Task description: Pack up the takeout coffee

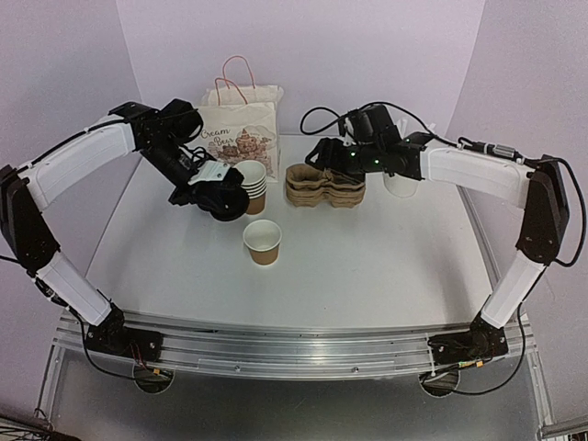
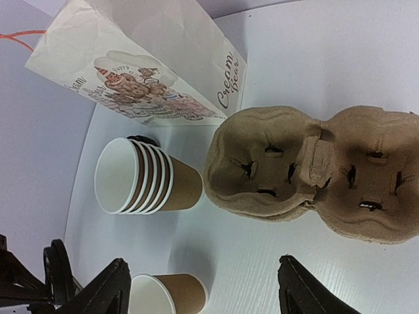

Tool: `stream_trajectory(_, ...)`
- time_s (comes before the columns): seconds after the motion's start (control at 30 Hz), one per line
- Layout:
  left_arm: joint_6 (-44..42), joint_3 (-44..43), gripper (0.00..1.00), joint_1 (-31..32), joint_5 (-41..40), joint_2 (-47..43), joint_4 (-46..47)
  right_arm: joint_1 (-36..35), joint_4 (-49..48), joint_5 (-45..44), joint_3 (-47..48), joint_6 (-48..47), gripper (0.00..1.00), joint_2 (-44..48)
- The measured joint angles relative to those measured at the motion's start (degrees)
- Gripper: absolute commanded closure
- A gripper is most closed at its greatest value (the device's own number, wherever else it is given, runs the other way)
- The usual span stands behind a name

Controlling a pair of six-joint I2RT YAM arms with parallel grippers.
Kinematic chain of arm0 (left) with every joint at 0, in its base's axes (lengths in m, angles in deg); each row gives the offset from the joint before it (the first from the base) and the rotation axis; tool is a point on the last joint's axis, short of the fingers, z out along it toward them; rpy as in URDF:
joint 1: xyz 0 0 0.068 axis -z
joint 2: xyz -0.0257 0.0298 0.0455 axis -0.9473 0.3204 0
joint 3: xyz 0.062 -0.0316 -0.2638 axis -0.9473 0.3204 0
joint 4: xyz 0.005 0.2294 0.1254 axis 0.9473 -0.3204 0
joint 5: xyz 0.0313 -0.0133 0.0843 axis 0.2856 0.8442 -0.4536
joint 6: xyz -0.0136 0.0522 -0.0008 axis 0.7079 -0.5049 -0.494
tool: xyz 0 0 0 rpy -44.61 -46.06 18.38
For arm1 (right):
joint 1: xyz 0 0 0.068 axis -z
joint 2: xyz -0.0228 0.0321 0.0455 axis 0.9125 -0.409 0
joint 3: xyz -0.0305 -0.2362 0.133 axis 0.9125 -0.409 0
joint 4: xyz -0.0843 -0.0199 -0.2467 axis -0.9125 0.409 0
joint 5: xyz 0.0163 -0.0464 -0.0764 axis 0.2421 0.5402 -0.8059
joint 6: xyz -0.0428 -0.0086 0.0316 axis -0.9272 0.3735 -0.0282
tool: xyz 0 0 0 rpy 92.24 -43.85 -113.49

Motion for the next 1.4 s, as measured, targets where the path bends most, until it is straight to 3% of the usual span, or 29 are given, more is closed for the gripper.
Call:
stream_trajectory(0.17, -0.79, -4.93, 1.0, 5.06, 1.09, 7.86, -3.35, -0.87, 0.05, 2.76, 0.0, 1.54, 0.3, 0.0)
stream_trajectory(0.4, -1.18, -5.12, 1.0, 9.41, 0.64, 14.47, -1.38, -2.38, -0.01, 9.45, 0.0, 3.38, 0.41, -0.49)
stream_trajectory(0.93, -2.73, -4.7, 1.0, 10.54, -1.36, 15.58, 4.62, -4.47, 0.2, 21.36, 2.71, 3.85, 0.56, -10.26)
stream_trajectory(1.4, -5.55, -2.93, 1.0, 10.6, -1.34, 15.86, 3.16, -6.79, 0.04, 23.17, 6.28, 2.58, 0.67, -12.8)
